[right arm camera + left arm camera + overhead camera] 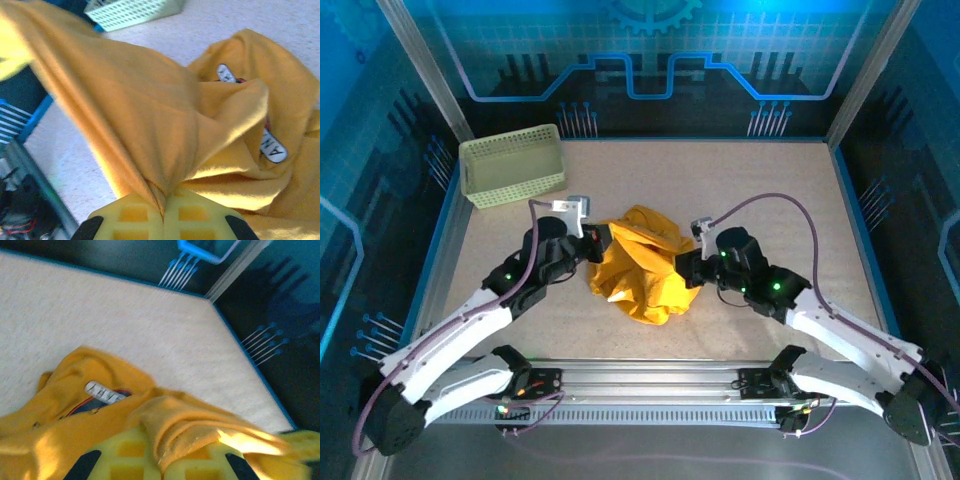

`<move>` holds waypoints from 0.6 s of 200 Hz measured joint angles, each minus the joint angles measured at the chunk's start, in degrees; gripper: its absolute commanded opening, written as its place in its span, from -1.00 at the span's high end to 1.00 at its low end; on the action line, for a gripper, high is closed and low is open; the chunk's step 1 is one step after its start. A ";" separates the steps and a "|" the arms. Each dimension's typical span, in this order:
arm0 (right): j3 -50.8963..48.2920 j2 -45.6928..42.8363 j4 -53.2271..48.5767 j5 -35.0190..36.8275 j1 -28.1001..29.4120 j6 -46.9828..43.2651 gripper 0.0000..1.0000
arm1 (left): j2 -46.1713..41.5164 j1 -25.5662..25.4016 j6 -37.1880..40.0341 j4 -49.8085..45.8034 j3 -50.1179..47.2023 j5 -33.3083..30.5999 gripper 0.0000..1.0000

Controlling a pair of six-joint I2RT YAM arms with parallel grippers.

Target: Fold the inside-out t-shirt

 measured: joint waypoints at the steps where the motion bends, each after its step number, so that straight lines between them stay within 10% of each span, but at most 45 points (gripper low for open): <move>1: -0.11 -0.11 0.17 -0.13 0.00 0.00 1.00 | 0.15 0.11 -0.04 -0.13 0.04 0.09 0.87; 26: -2.67 -2.08 4.50 -3.63 0.00 0.28 1.00 | 8.96 2.14 -0.55 -5.53 2.82 1.81 0.64; 58: -2.69 -1.84 5.38 -4.00 -0.24 0.35 1.00 | 12.94 0.96 -0.20 -10.56 4.46 1.07 -0.23; 120: 0.76 0.68 1.01 -4.31 -0.24 -3.50 1.00 | 0.87 -16.55 15.61 -7.37 4.44 -3.93 -0.91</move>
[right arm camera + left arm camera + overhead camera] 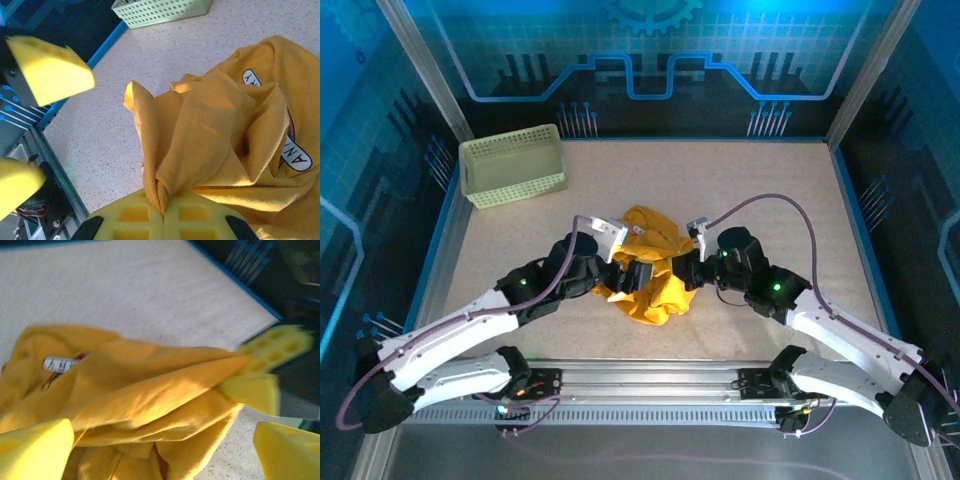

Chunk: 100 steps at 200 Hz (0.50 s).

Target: Fold the inside-out t-shirt

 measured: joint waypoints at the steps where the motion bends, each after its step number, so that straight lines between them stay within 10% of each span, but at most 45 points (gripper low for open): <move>1: 0.02 0.00 0.02 -0.02 0.00 -0.02 1.00 | 0.00 -0.02 0.09 0.07 0.00 0.07 -0.91; 44: 0.20 -0.66 -0.04 -2.89 0.26 -2.10 1.00 | 8.15 -0.24 6.71 2.05 0.26 0.00 -0.68; 100: 0.26 -0.92 -1.66 -3.41 1.68 -5.79 1.00 | 14.16 -0.22 8.37 2.10 3.34 -3.02 0.19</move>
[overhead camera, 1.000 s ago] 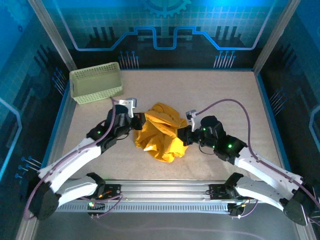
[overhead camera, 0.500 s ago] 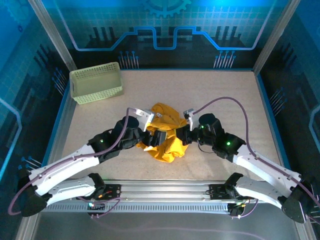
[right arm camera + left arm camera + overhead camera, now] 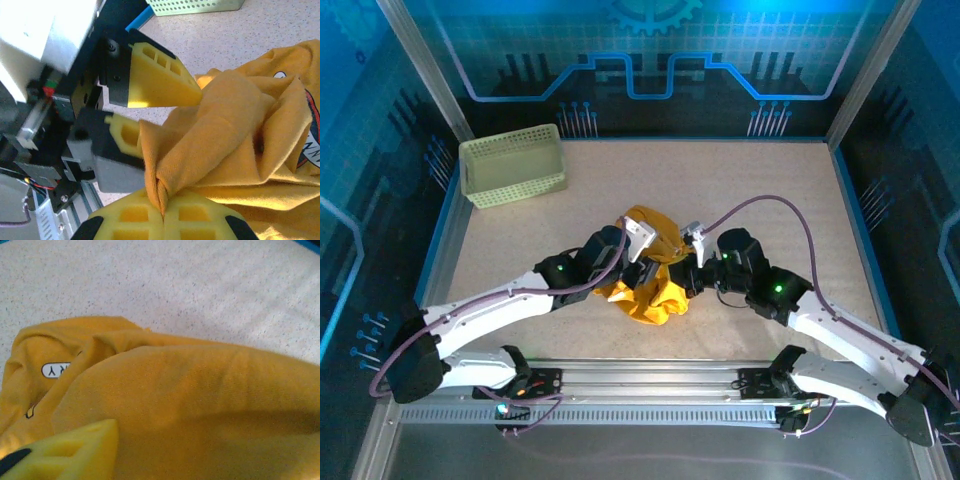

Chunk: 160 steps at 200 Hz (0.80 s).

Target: Fold the inside-out t-shirt

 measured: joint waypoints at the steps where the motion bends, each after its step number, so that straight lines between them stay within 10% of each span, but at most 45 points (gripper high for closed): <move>1: 0.00 0.00 -0.04 0.04 0.02 -0.07 1.00 | -0.04 -0.02 0.22 0.04 -0.02 0.11 0.21; 61: 0.00 -0.55 -4.42 7.28 0.24 -4.98 1.00 | -2.56 0.00 -0.50 2.14 -0.22 4.85 0.85; 126: 0.00 -1.68 -8.66 18.23 0.24 -3.43 -0.23 | -2.56 4.94 -8.26 4.04 -0.68 14.75 1.00; 160: -0.02 -3.63 -7.98 16.28 0.66 0.42 -0.44 | -2.54 5.57 -11.30 5.70 -0.66 19.02 0.99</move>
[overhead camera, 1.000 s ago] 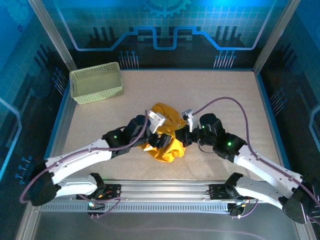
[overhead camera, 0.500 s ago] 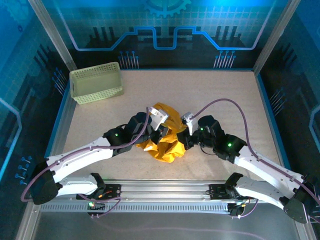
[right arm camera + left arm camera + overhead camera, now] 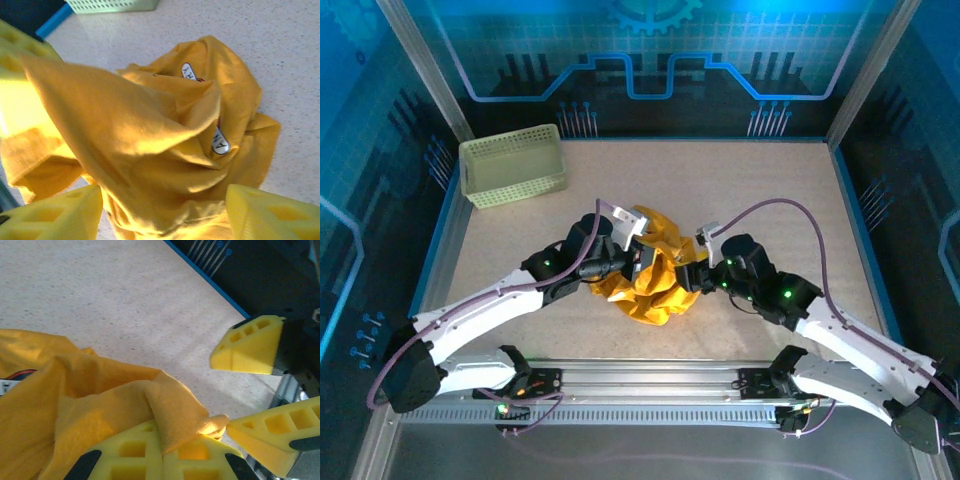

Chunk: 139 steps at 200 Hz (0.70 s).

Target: Fold the inside-out t-shirt

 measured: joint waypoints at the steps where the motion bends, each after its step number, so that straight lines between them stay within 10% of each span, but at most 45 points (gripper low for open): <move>1: 0.00 0.07 0.13 -0.22 0.07 0.35 -0.44 | 0.00 0.00 -0.09 0.02 0.00 0.09 0.99; 51: 0.11 8.11 2.71 -1.84 0.79 5.11 -0.25 | 0.26 0.00 -1.42 1.03 0.11 3.87 0.95; 88: 0.55 13.57 3.52 -2.99 0.79 5.03 0.69 | 0.24 0.00 -1.68 0.90 0.11 4.20 0.90; 139: -0.52 7.43 8.81 -11.69 0.68 0.98 0.98 | 0.33 7.80 -2.47 -1.22 0.42 -0.26 0.71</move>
